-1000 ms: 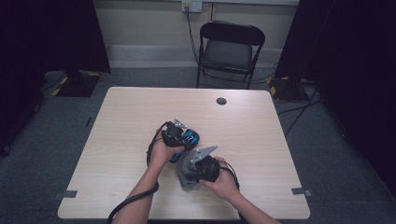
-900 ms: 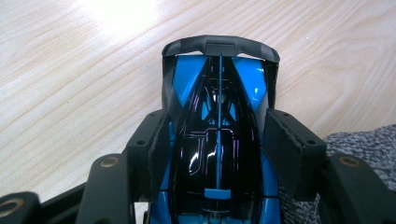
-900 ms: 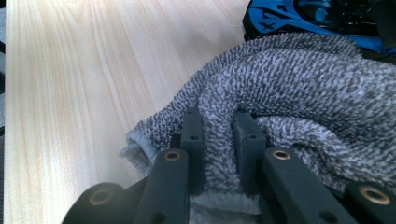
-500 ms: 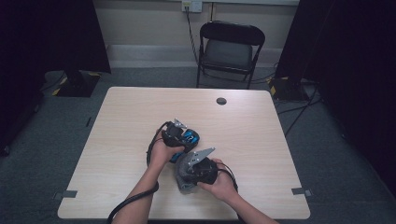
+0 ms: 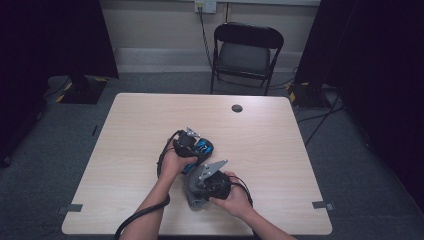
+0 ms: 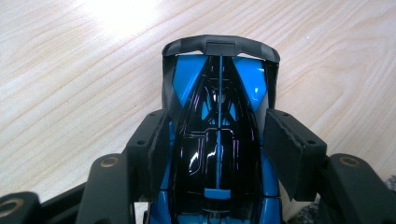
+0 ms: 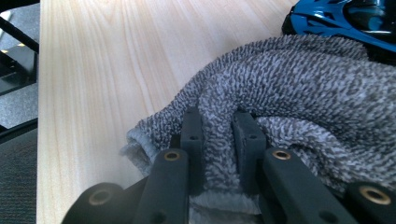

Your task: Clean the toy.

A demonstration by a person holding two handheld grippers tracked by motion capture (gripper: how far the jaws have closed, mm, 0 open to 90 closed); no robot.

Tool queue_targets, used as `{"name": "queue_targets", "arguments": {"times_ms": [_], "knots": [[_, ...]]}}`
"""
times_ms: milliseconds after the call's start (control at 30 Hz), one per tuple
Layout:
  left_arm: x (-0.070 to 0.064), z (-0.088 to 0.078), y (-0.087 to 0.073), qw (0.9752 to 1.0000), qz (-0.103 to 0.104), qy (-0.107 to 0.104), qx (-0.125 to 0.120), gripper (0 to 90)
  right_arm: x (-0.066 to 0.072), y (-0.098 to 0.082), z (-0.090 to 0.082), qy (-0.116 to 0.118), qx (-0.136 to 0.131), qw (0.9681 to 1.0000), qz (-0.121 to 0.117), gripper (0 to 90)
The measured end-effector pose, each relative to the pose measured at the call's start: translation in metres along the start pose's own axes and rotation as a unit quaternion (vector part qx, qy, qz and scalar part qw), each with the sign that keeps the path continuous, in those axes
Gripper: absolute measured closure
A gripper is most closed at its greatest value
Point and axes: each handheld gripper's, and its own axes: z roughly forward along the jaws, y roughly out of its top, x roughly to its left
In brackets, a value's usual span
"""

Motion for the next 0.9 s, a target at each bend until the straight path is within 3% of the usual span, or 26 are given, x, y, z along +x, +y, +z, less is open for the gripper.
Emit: {"name": "queue_targets", "arguments": {"times_ms": [600,900], "knots": [[0.0,0.0,0.0,1.0,-0.002,-0.001,-0.001,41.8,0.011,0.003,0.005,0.022,0.001,0.9995,-0.024,77.4],[0.0,0.0,-0.001,1.0,-0.003,-0.001,-0.001,41.8,0.024,0.007,0.009,0.041,0.004,0.9977,-0.054,77.0]]}}
